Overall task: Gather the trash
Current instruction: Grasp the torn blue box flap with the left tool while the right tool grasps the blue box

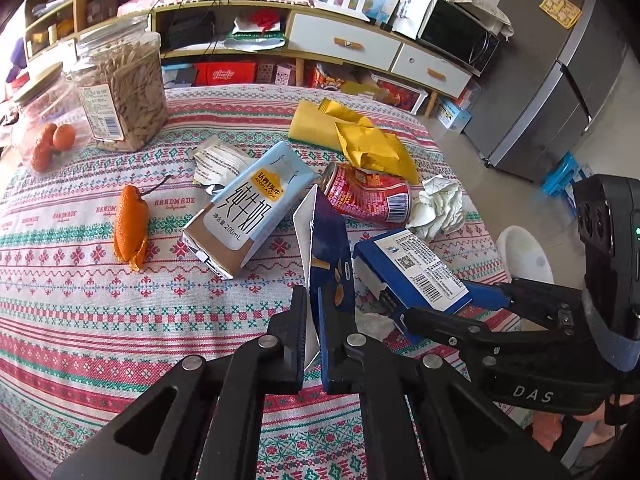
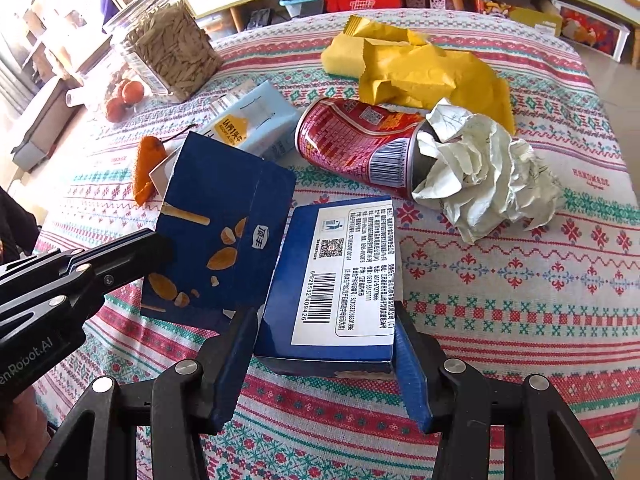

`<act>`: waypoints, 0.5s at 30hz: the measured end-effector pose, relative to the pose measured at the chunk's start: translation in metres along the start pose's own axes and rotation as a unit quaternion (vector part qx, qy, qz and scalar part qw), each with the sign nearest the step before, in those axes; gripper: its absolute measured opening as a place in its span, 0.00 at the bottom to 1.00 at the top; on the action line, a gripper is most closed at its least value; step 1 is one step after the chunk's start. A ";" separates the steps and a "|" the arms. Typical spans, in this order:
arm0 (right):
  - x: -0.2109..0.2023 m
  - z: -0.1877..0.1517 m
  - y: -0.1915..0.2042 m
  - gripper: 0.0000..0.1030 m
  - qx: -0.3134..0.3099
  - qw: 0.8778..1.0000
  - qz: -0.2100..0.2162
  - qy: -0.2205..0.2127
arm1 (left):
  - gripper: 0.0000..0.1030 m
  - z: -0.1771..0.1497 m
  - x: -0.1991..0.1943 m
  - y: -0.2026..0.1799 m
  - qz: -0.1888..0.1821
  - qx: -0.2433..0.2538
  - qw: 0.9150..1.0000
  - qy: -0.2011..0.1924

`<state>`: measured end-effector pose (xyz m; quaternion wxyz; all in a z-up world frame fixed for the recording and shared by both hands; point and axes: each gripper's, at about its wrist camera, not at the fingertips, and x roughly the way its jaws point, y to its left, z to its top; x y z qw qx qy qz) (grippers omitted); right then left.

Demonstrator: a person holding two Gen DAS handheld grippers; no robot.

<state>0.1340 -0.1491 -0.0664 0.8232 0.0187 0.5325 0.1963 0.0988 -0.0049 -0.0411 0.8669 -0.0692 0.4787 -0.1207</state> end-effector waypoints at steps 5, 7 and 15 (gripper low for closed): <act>-0.008 -0.001 -0.007 0.55 0.013 1.000 -0.001 -0.004 | 0.02 -0.001 -0.007 -0.008 0.003 0.010 1.000 -0.008; -0.014 0.000 -0.009 0.55 0.019 1.000 0.003 -0.010 | 0.01 -0.001 -0.014 -0.012 0.003 0.017 1.000 -0.017; -0.030 -0.003 -0.018 0.55 0.027 0.999 0.017 -0.020 | 0.01 -0.003 -0.034 -0.022 0.025 0.029 0.999 -0.032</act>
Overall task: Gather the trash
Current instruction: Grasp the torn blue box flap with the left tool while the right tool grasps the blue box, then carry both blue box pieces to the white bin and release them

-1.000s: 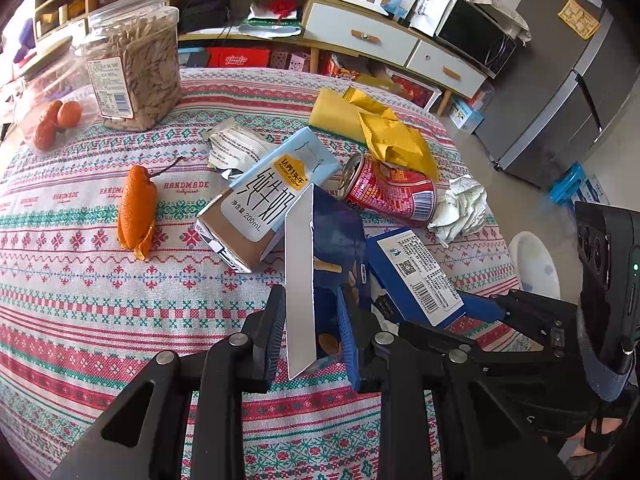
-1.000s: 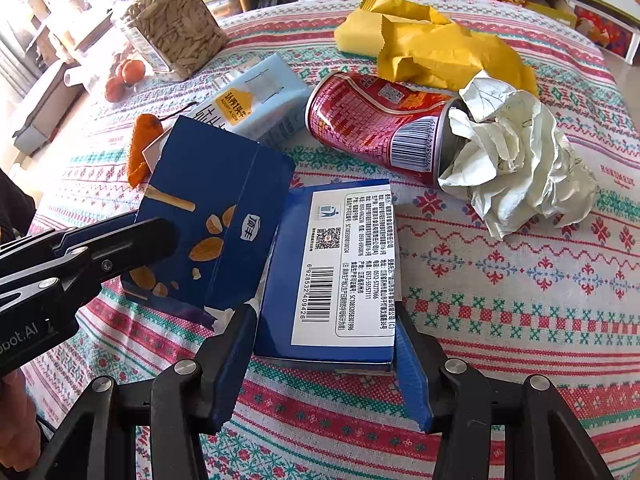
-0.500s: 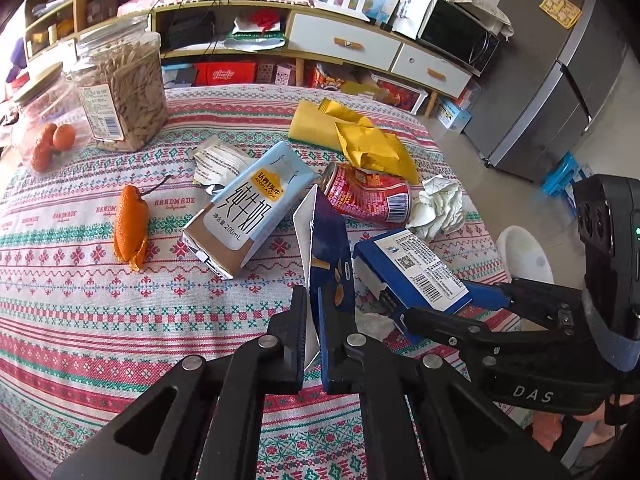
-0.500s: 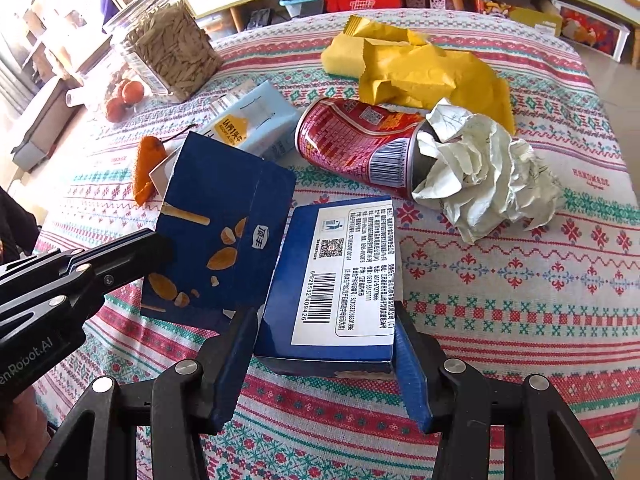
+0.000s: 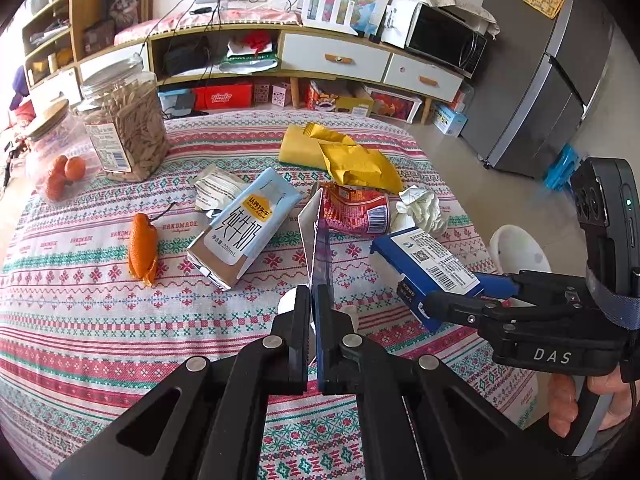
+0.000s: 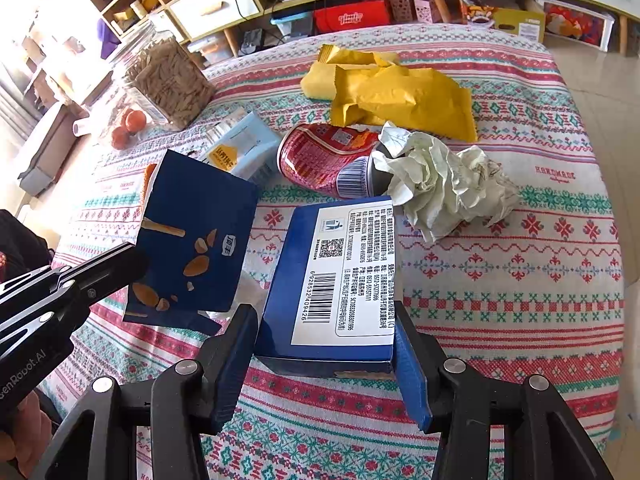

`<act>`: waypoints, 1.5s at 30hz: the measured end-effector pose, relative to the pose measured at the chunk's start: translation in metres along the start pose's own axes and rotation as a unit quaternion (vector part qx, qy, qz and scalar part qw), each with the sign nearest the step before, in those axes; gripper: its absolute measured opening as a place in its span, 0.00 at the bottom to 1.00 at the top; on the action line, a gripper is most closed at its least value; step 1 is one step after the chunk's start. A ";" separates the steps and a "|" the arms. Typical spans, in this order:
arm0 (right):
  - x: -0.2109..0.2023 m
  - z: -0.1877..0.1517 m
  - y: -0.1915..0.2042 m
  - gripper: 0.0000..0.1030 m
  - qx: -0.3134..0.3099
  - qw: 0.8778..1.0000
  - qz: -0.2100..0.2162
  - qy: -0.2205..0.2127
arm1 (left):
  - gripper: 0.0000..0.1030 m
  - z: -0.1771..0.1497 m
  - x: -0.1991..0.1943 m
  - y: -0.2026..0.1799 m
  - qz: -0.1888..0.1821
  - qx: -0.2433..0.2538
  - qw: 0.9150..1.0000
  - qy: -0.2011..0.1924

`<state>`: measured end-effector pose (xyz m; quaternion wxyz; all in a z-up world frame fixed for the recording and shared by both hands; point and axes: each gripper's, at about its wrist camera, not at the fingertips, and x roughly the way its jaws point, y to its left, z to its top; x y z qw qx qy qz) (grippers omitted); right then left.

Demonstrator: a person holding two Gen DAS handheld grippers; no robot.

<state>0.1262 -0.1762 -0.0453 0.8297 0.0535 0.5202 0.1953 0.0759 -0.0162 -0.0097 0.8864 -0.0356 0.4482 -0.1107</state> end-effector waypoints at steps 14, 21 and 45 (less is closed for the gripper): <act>-0.042 -0.004 -0.035 0.55 0.042 0.999 0.026 -0.021 | 0.02 0.010 -0.023 0.001 -0.024 -0.033 0.999 -0.012; -0.035 -0.007 -0.030 0.55 0.029 0.999 0.028 -0.005 | 0.13 -0.002 0.016 0.010 -0.040 -0.056 0.996 0.051; -0.029 -0.009 -0.029 0.56 0.031 0.998 0.048 0.012 | 0.17 0.012 0.011 0.039 -0.180 -0.148 0.971 0.054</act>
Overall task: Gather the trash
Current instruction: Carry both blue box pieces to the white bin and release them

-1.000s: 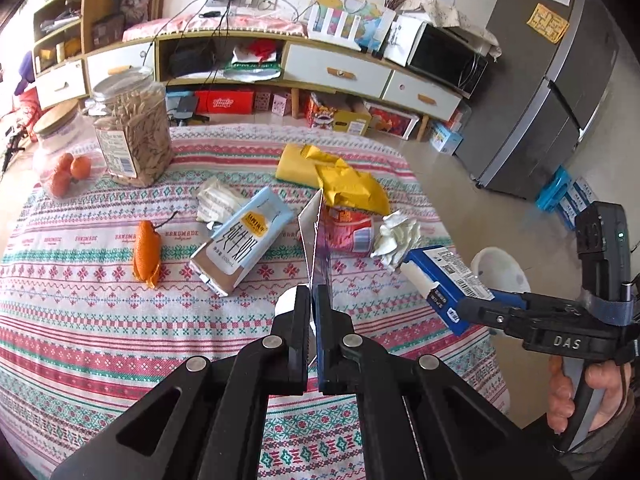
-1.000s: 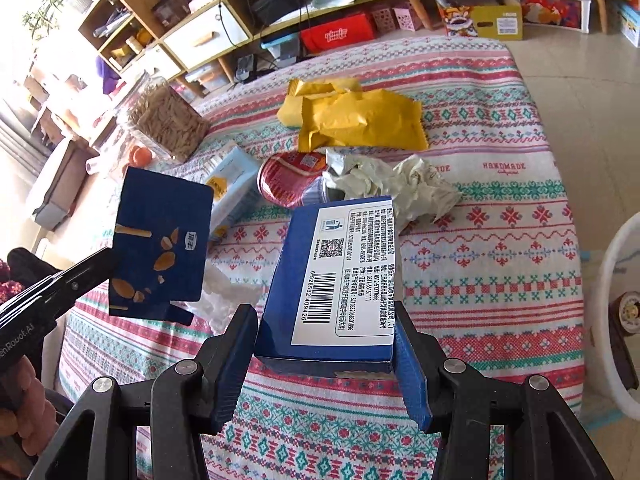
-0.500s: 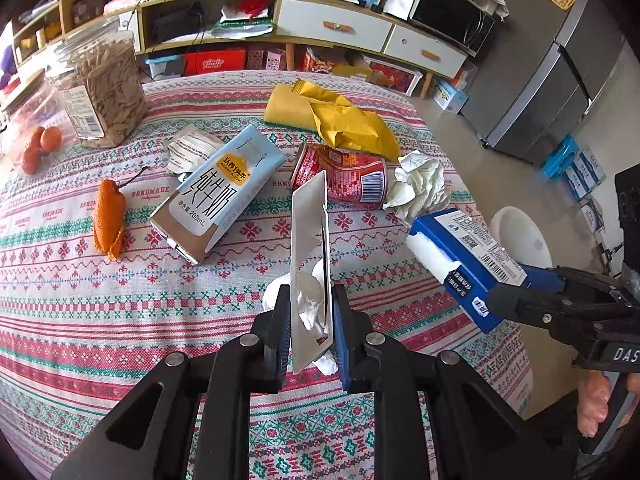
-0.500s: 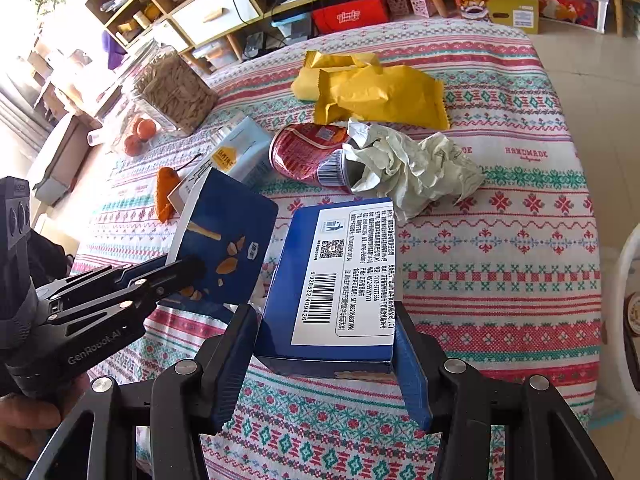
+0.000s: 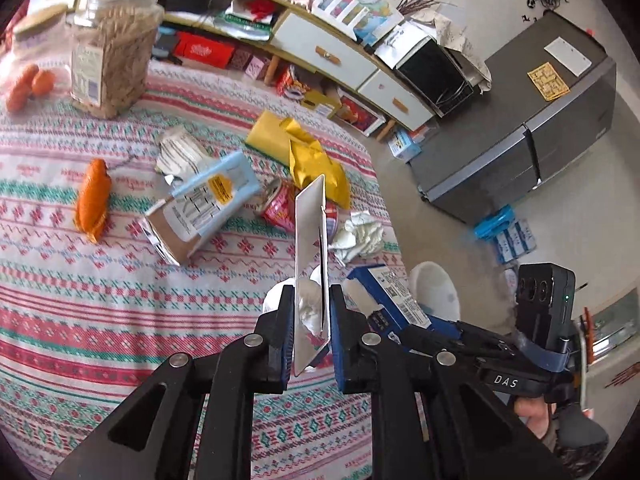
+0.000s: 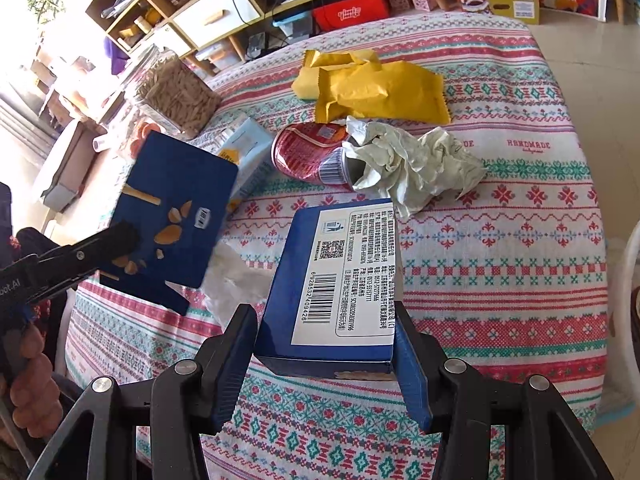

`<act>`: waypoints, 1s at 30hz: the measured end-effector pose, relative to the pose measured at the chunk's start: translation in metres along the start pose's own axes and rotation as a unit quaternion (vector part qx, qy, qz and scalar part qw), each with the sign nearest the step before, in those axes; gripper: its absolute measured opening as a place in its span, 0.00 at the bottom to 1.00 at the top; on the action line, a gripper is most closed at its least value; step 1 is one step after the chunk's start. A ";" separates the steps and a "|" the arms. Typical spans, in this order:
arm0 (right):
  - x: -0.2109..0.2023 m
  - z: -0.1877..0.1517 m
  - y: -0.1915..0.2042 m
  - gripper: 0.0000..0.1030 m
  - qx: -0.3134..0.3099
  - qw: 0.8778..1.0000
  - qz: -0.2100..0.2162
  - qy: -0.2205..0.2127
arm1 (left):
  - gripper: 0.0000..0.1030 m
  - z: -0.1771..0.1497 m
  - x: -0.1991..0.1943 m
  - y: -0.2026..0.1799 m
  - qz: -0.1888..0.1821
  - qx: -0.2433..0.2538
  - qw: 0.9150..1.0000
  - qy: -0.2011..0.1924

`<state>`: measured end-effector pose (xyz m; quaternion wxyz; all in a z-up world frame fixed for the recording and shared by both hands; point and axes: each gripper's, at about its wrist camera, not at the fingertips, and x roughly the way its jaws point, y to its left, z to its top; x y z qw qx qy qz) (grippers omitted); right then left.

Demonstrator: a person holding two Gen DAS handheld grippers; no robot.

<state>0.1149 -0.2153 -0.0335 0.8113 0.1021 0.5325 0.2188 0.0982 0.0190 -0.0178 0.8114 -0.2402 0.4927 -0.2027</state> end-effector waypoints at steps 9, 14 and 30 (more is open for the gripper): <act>0.013 -0.003 0.005 0.56 -0.013 1.000 -0.013 0.018 | 0.21 -0.012 0.030 -0.005 0.085 0.037 0.995 0.032; -0.002 0.000 0.004 0.56 -0.007 1.000 0.001 -0.002 | 0.08 -0.008 0.005 -0.024 0.096 0.081 0.992 -0.022; -0.055 0.004 -0.043 0.56 0.070 0.996 0.013 -0.046 | 0.08 -0.019 0.008 -0.097 0.072 0.123 0.989 -0.042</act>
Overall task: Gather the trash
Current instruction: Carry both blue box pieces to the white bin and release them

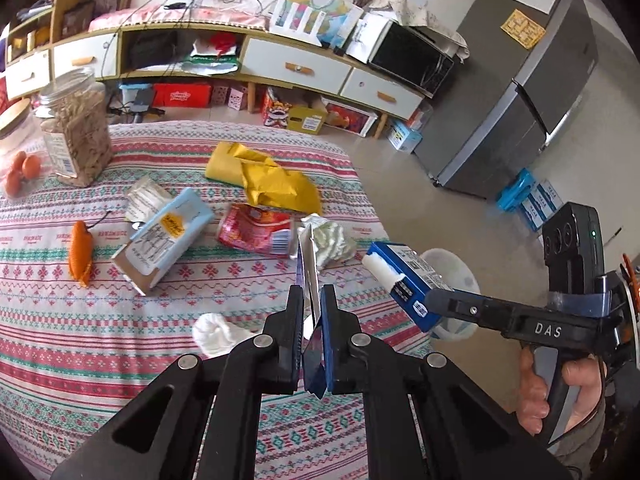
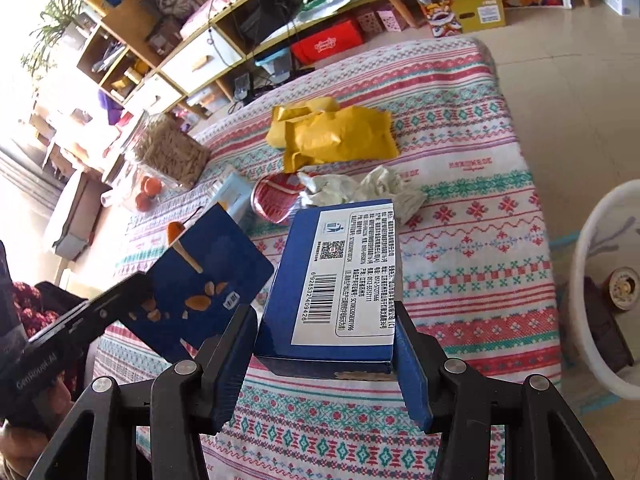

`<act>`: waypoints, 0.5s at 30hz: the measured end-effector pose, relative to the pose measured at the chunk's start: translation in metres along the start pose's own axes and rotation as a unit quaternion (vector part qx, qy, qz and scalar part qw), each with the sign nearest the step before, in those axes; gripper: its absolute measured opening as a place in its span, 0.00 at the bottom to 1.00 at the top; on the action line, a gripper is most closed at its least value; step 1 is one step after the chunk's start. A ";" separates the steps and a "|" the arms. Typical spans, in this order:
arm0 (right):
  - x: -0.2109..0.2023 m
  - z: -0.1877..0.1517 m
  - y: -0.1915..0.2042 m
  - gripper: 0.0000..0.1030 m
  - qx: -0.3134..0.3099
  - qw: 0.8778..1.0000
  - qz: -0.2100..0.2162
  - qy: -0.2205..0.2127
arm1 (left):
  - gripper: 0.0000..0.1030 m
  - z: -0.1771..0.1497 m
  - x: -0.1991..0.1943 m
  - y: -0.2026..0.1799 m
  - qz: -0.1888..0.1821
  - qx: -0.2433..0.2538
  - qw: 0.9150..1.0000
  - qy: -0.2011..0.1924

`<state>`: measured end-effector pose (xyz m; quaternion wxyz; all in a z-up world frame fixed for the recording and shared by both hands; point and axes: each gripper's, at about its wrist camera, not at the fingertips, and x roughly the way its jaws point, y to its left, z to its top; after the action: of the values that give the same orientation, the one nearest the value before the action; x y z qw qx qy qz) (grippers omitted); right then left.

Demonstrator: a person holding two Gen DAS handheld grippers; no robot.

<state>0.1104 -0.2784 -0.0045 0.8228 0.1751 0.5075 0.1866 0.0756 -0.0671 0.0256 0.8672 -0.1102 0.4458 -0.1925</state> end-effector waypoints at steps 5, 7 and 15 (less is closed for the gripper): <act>-0.045 0.007 -0.050 0.56 0.067 0.997 -0.012 -0.035 | 0.08 -0.004 0.033 -0.059 -0.029 0.039 0.998 0.029; -0.064 0.009 -0.076 0.56 0.101 0.993 -0.023 -0.051 | 0.08 -0.004 0.047 -0.082 -0.043 0.048 0.997 0.034; -0.103 0.000 -0.172 0.56 0.231 0.968 -0.061 -0.073 | 0.08 -0.004 0.123 -0.169 -0.094 0.064 0.990 0.088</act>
<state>0.0896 -0.4780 -0.0072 0.8046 0.3421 0.4854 0.0007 0.0977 -0.2726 -0.0057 0.8077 -0.0789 0.4950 -0.3104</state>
